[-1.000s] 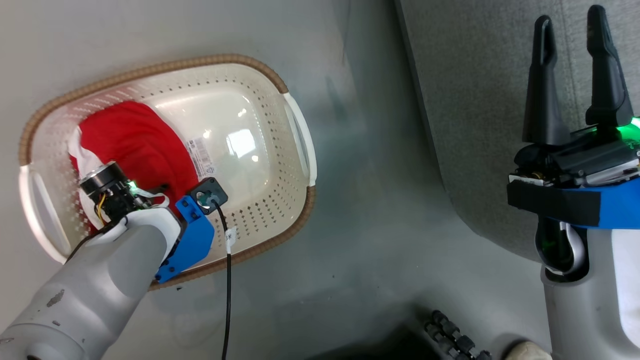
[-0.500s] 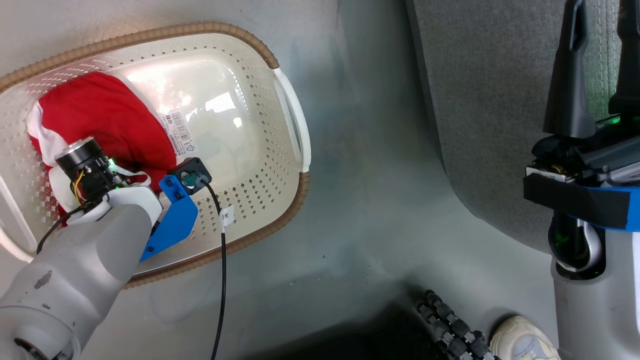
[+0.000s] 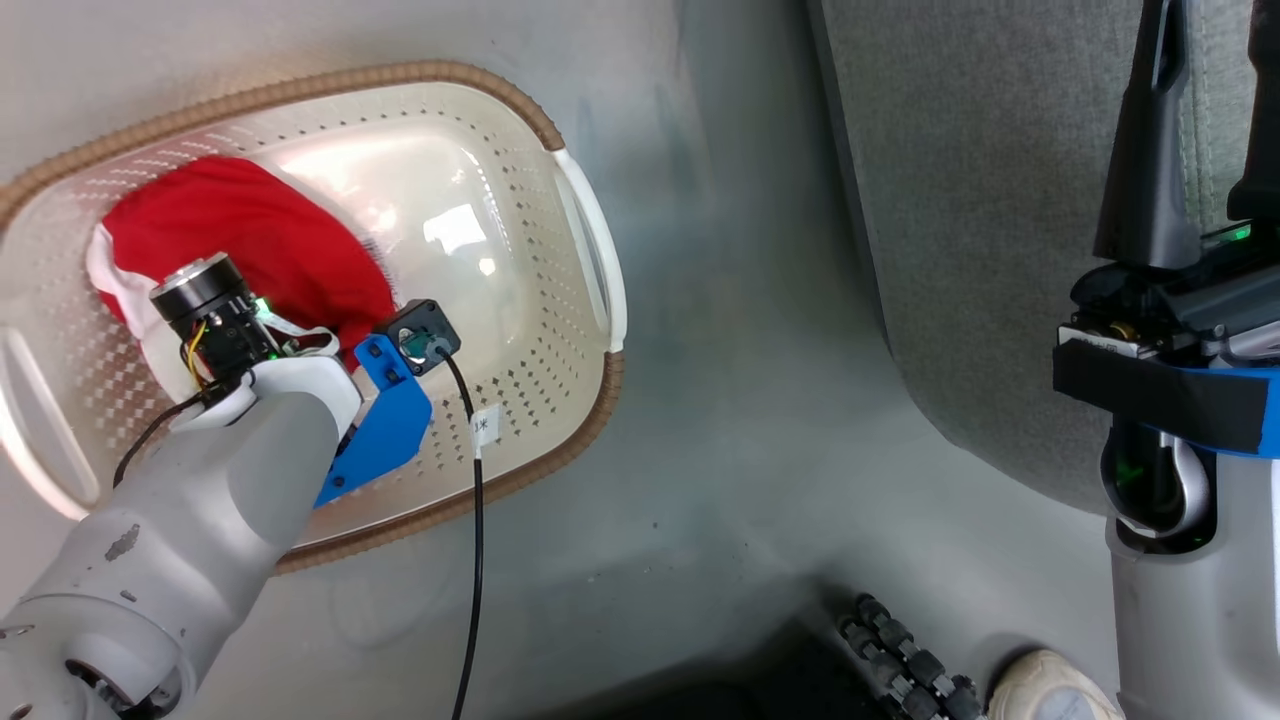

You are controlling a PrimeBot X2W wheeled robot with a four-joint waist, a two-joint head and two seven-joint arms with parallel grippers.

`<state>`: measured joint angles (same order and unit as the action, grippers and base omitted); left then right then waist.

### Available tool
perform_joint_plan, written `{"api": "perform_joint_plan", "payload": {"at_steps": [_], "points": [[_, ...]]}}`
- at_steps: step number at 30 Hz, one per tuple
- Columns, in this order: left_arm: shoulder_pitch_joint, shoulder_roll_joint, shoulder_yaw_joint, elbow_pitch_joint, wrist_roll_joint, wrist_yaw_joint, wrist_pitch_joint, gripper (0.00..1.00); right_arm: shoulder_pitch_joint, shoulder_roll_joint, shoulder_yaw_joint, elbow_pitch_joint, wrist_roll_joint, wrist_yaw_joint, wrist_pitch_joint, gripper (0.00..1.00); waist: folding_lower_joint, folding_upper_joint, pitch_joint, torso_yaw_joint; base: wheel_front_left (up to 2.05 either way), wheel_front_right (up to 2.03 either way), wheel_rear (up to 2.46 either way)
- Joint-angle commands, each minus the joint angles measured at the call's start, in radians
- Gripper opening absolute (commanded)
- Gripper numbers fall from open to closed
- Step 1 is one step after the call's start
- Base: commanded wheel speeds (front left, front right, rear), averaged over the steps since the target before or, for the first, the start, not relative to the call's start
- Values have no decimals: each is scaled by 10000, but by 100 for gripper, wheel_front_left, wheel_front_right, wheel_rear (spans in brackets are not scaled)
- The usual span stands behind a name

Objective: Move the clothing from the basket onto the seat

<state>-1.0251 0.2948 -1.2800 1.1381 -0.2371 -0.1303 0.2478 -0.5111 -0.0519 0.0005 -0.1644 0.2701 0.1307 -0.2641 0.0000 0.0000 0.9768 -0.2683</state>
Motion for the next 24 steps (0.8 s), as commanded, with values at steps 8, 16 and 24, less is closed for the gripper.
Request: {"api": "perform_joint_plan", "payload": {"at_steps": [8,16,24], "points": [[210,-288,-21,57,-1081,-4,-1870,0,11,25,-127,266,-382,1,-5,100,0,0,-1156,603,0,0,0],[696,-903,98,216,-2196,-4,-3642,0,542,-89,-318,702,-685,1,-5,100,0,0,-2757,1274,0,0,0],[1093,-1399,332,19,-3510,-4,-4662,0,1356,-282,-549,1227,-734,1,-5,100,0,0,-4540,1856,0,0,0]]}}
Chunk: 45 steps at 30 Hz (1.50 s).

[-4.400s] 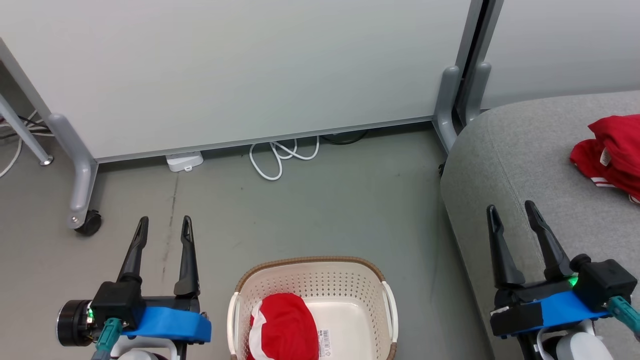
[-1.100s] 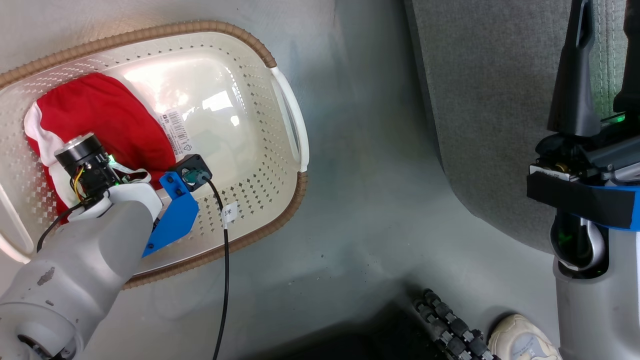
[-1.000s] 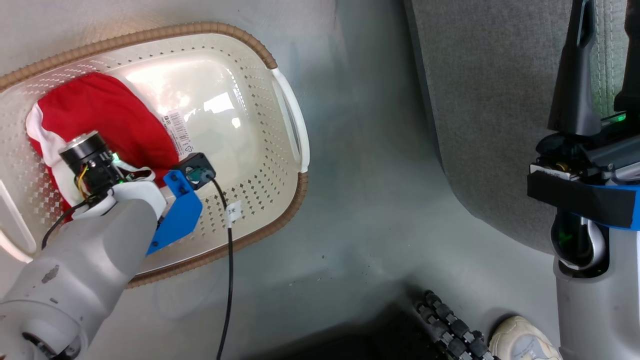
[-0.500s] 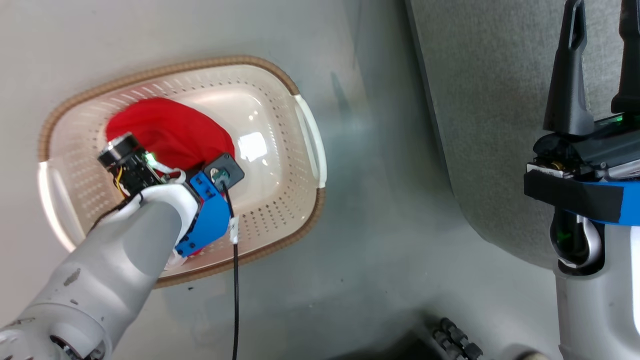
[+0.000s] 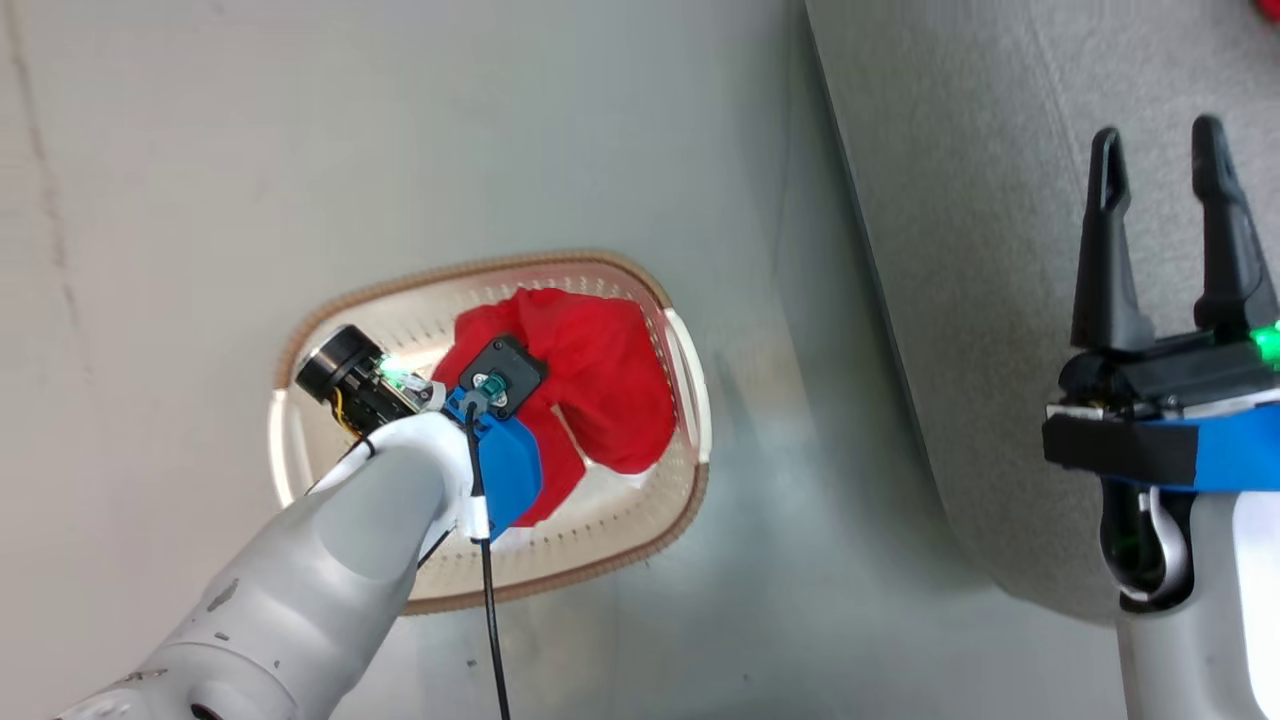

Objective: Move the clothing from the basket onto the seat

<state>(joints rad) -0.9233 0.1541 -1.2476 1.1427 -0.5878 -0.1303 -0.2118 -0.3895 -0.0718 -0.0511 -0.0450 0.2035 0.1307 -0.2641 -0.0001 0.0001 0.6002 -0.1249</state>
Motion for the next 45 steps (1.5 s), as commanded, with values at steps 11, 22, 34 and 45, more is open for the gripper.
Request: {"api": "perform_joint_plan", "payload": {"at_steps": [11,22,34,45], "points": [[415,181,1017,-949,-969,65,-546,0,1404,-119,-198,548,3,1,-5,100,1,-1,-2961,945,0,0,0],[1542,875,2871,-3171,-562,524,-546,0,2375,15,-247,879,64,1,-5,100,1,-1,-4520,1195,0,0,0],[3093,1082,4190,-5177,5,917,-548,0,3492,176,-334,1147,157,1,-5,100,1,-1,-5945,1327,0,0,0],[3627,1109,4143,-6202,200,1214,-543,0,3783,219,-443,1237,219,1,-5,100,1,-1,-6180,1452,0,0,0]]}}
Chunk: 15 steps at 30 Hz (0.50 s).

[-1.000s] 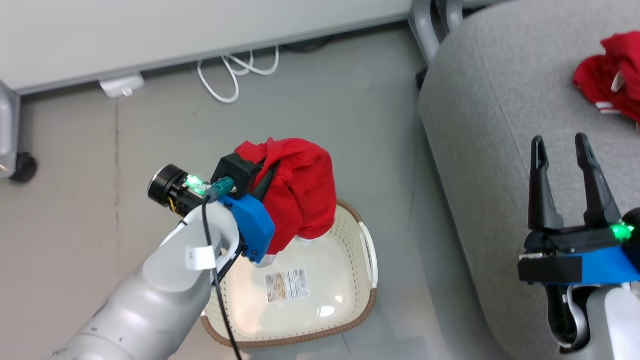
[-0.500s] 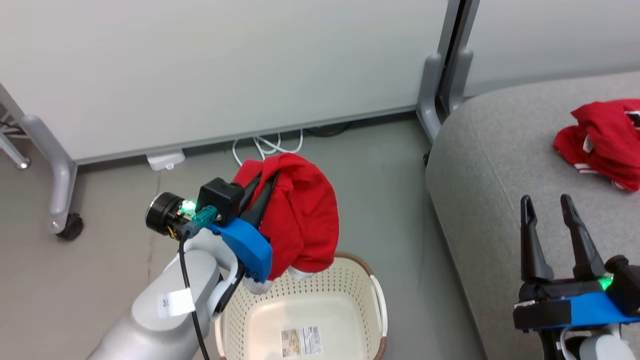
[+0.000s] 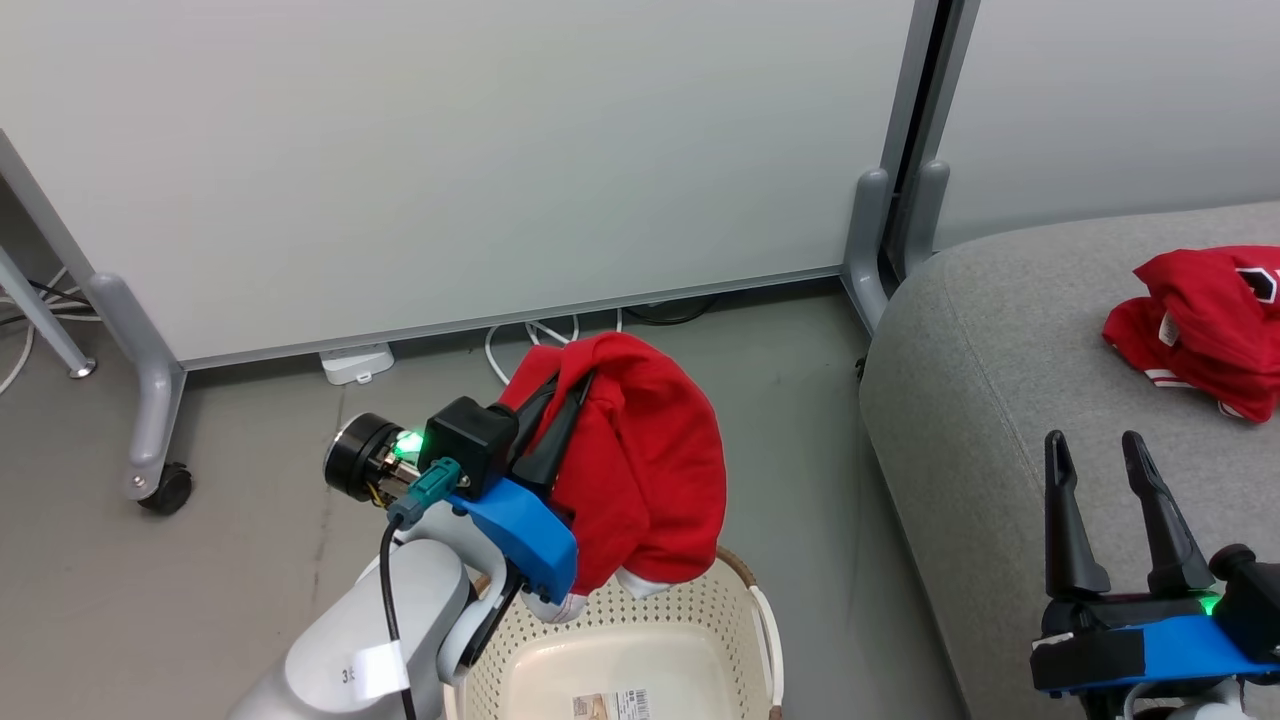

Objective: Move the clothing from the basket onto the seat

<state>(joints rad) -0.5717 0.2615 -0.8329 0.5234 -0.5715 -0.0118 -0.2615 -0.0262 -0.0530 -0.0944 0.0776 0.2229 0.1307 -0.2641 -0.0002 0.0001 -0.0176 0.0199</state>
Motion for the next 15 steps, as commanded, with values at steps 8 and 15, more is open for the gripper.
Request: {"api": "perform_joint_plan", "payload": {"at_steps": [8,15], "points": [[177,31,-170,-495,108,186,115,0,-2,37,257,-50,-19,1,-5,100,2,-1,4,116,0,0,0],[-14,48,-262,-642,110,220,207,0,-479,-153,1322,-51,-19,1,-5,100,2,-1,76,132,0,0,0]]}}
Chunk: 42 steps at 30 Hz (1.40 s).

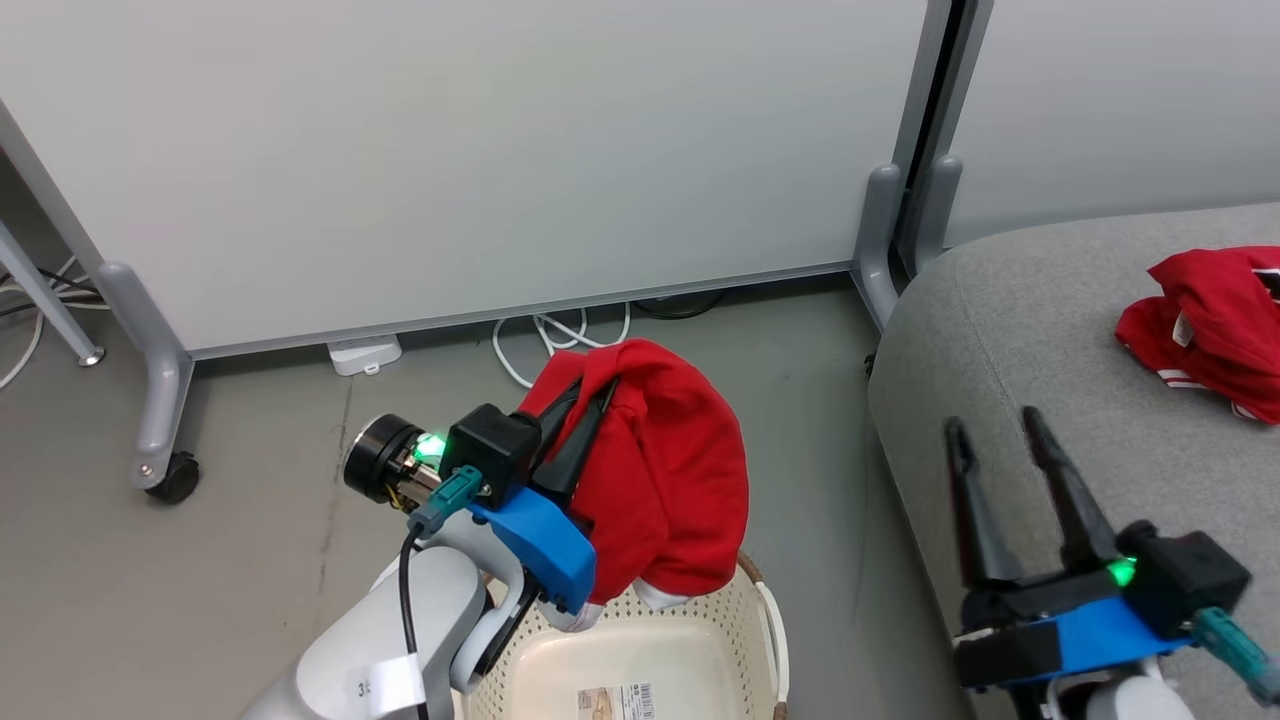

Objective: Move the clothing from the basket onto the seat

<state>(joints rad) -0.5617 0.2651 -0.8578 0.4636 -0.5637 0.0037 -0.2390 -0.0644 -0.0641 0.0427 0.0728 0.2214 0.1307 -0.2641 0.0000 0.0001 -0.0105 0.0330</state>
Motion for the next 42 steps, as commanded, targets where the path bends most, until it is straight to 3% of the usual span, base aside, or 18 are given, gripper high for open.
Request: {"api": "perform_joint_plan", "payload": {"at_steps": [1,12,24,32,42], "points": [[-158,-7,-30,-59,41,63,-1,0,-153,-81,216,20,-8,1,-5,100,0,-1,17,6,0,0,0],[-557,-215,-175,-115,118,-14,42,0,-1145,-476,2924,682,19,1,-5,100,0,-1,295,128,0,0,0],[-1049,-702,-428,-69,284,-138,-100,0,-2814,-436,4090,2834,-540,1,-3,100,0,-1,788,464,0,0,0],[-1301,-1071,-611,-95,406,-261,-139,0,-3996,-168,4096,4574,-1322,1,-3,100,0,-1,1138,658,0,0,0],[-1487,-1353,-741,-183,407,-370,-188,0,-4832,137,3022,5757,-2085,1,-4,100,0,-1,1302,832,0,0,0]]}}
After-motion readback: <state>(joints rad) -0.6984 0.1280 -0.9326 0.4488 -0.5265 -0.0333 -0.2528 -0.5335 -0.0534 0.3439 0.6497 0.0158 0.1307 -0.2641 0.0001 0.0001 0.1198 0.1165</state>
